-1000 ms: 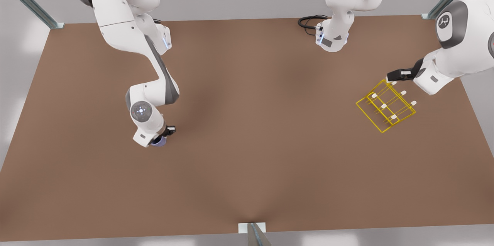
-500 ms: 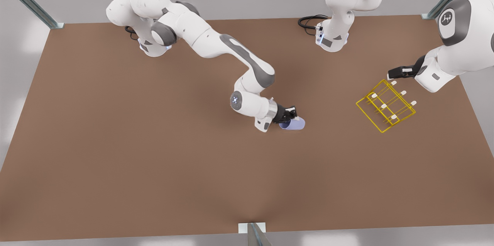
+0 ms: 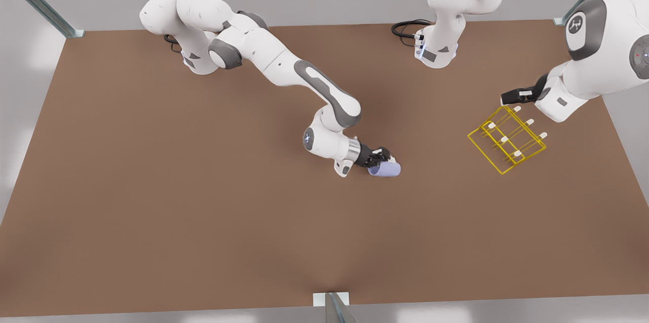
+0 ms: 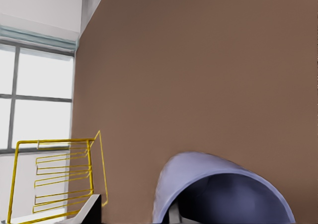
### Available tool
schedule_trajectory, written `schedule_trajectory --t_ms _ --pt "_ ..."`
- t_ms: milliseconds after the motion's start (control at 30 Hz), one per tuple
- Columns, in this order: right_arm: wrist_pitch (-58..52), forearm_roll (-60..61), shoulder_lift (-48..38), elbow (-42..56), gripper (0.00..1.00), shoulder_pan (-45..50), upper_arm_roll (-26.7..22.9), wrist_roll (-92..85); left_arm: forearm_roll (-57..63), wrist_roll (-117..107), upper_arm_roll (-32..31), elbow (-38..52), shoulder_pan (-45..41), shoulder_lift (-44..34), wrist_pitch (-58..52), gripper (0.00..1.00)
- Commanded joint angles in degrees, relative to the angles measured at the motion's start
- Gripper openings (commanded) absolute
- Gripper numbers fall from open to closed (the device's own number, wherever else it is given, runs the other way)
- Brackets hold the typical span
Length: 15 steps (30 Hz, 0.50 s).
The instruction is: Place the cup on the cup holder
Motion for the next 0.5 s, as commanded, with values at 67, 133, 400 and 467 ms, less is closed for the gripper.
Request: schedule_trajectory --t_ms 67,133,400,467 --pt "0.7 0.2 -0.2 -2.1 1.00 -0.4 0.0 -7.9 0.0 -3.4 0.0 -0.7 -0.2 0.1 1.2 1.00" --pt "0.7 -0.1 -0.3 -4.0 1.00 -1.2 -0.1 -8.9 0.0 -3.4 0.0 -0.8 -0.2 0.1 1.5 1.00" --pt "-1.2 -0.3 -4.0 -9.1 1.00 -3.3 0.0 -11.6 -0.1 -65.7 -9.6 -5.7 -8.4 8.6 19.2 1.00" --pt "-3.8 -0.5 -7.2 -13.6 1.00 -4.8 0.0 -11.8 -0.1 -82.0 -12.5 -8.2 -8.5 10.5 26.0 1.00"
